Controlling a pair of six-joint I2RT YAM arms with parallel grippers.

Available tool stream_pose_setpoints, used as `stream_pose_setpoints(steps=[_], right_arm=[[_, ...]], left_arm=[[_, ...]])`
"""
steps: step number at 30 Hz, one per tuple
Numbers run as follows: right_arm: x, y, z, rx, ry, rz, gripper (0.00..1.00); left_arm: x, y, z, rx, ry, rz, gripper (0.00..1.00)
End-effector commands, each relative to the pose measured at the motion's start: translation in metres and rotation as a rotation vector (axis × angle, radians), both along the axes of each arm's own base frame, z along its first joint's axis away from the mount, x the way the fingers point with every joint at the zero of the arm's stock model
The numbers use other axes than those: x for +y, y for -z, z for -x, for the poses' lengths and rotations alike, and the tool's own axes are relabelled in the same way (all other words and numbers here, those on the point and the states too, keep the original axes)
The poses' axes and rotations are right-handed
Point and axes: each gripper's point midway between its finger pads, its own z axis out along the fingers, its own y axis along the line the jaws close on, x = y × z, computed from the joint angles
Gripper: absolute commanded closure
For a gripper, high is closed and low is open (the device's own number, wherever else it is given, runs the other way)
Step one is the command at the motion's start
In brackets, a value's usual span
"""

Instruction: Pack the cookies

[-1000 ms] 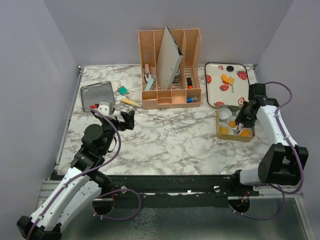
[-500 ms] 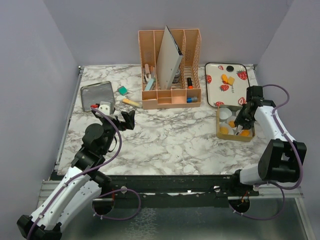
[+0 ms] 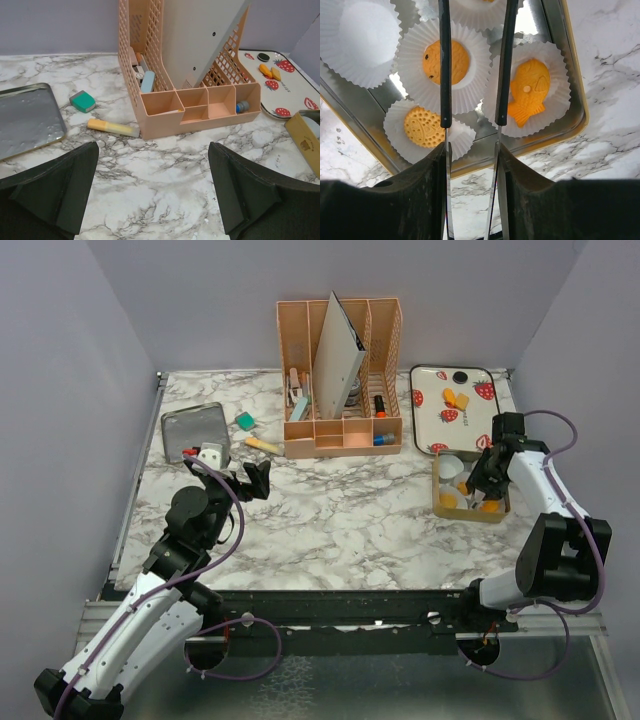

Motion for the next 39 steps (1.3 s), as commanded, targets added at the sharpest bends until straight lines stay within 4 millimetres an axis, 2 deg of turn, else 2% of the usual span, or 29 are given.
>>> stream_pose_setpoints(steps=[1,8,19,23,26,31,39], right_arm=[[0.0,-0.001,0.001,-0.012,0.008,-0.003,0.58],[-0.003,-0.016,-0.001,-0.036,0.009,0.011,0.54],[-0.002,-0.061,-0.003,-0.077,-0.061,0.027,0.54],[-0.006,-0.081,-0.009,-0.102,-0.09,0.05,0.54],[-0.008,-0.093,-0.021,-0.129,-0.111,0.063,0.54],[0.001,-0.1,-0.048,-0.186,-0.147,0.012,0.53],[0.011,-0.097,-0.107,-0.26,-0.201,-0.068,0.53]], left_arm=[[-0.001,0.005,0.0,0.007,0.006,-0.013,0.01],[-0.002,0.006,0.0,0.008,0.008,-0.014,0.01],[-0.003,0.007,-0.001,0.013,0.012,-0.017,0.01],[-0.003,0.007,-0.001,0.012,0.012,-0.016,0.01],[-0.003,0.006,0.0,0.01,0.011,-0.015,0.01],[-0.002,0.006,0.0,0.009,0.011,-0.016,0.01],[-0.001,0.006,-0.001,0.008,0.005,-0.019,0.01]])
